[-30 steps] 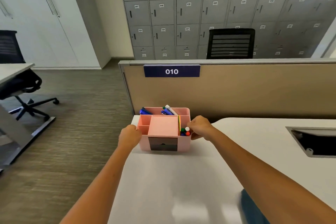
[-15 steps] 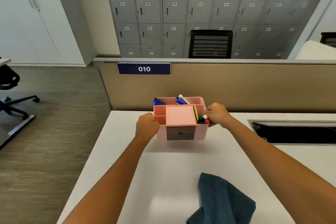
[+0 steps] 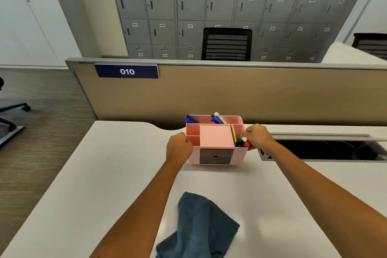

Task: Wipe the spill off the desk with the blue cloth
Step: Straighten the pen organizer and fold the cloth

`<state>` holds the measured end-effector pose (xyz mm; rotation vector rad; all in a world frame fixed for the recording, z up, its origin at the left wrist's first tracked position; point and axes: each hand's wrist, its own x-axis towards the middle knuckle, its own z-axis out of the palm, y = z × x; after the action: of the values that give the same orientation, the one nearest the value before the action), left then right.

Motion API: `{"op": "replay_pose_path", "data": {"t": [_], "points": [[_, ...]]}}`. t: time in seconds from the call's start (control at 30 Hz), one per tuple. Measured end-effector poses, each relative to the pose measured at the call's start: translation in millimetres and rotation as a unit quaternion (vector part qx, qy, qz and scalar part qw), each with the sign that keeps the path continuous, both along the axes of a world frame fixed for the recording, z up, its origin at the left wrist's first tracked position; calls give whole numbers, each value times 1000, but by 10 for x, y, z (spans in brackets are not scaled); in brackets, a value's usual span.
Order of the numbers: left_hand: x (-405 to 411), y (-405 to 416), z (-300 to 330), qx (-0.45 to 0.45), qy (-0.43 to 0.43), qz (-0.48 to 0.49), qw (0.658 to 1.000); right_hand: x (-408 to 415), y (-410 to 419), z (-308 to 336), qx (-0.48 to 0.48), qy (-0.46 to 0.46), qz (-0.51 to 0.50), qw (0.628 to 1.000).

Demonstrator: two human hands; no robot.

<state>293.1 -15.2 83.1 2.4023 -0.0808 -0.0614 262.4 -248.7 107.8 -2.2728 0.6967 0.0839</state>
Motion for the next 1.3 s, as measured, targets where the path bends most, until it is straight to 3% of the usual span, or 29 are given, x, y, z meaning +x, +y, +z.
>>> {"op": "replay_pose_path", "data": {"t": [0.3, 0.43, 0.5, 0.57, 0.6, 0.67, 0.77, 0.87, 0.97, 1.1, 1.2, 1.3], "points": [[-71, -227, -155, 18, -11, 29, 999, -66, -231, -186, 23, -3, -6, 1000], [-91, -237, -174, -4, 3, 36, 999, -93, -268, -238, 82, -21, -15, 996], [-145, -194, -187, -76, 37, 54, 995, -178, -263, -244, 132, -56, -58, 988], [-257, -132, -212, -144, 101, 93, 980, -344, -227, -283, 97, -125, -135, 978], [-328, -88, -244, -138, 136, 102, 976, -464, -181, -324, 65, -166, -169, 969], [-499, -1, -325, -30, 205, 62, 976, -732, -17, -452, 46, -190, -185, 963], [-775, 98, -365, 126, 231, -47, 964, -1157, 307, -742, 44, -88, -29, 995], [-918, 193, -303, 134, 246, -78, 957, -1494, 606, -889, -20, 17, 149, 989], [-1040, 344, -255, 68, 277, -53, 957, -1700, 852, -879, -56, 42, 214, 974], [-1202, 494, -142, -31, 274, -43, 960, -1785, 941, -657, 47, 5, 163, 985], [-1335, 657, -2, -177, 236, -47, 954, -1890, 945, -347, 164, -61, 117, 978], [-1464, 759, 97, -284, 189, -77, 937, -1977, 953, -40, 189, -116, 111, 969]]}}
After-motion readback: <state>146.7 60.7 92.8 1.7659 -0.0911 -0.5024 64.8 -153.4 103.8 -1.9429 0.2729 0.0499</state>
